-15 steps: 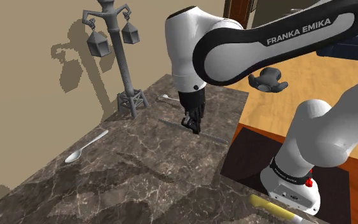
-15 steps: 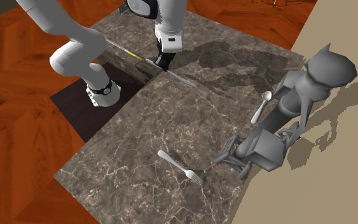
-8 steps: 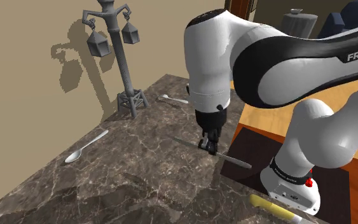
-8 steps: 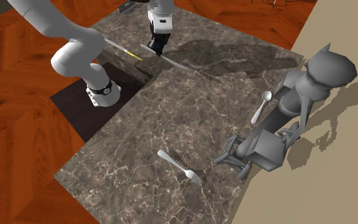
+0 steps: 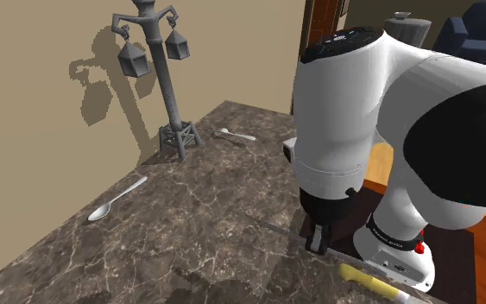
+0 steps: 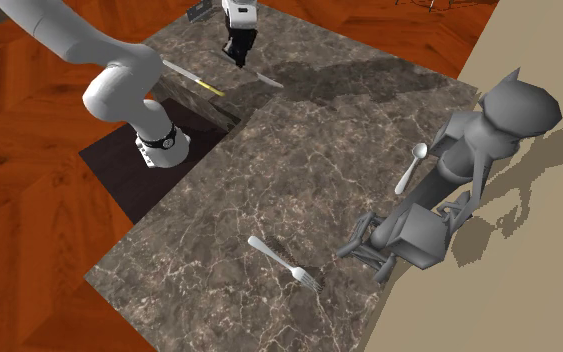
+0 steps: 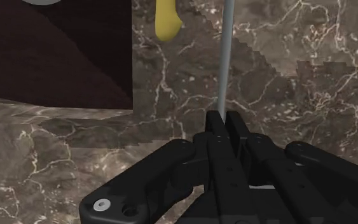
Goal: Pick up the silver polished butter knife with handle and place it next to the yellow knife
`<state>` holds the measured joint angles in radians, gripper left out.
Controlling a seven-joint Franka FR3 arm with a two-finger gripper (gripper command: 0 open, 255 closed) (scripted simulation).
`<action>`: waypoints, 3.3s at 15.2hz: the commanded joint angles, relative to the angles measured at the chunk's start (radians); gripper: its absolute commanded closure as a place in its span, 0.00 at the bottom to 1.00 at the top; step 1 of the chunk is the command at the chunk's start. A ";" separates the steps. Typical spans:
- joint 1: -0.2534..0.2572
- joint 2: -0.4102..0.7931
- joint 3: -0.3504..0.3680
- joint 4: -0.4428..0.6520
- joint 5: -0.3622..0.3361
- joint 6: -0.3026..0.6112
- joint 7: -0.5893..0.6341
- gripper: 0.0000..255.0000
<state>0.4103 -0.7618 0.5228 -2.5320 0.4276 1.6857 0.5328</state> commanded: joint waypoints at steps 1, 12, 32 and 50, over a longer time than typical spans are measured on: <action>0.034 -0.028 0.035 -0.001 0.040 -0.016 0.051 1.00; 0.150 -0.060 0.250 0.082 0.225 -0.037 0.319 1.00; 0.122 0.027 0.588 0.195 0.385 0.104 0.544 1.00; 0.077 0.060 0.716 0.119 0.450 0.241 0.508 1.00</action>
<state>0.4871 -0.7015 1.2385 -2.4130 0.8772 1.9262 1.0412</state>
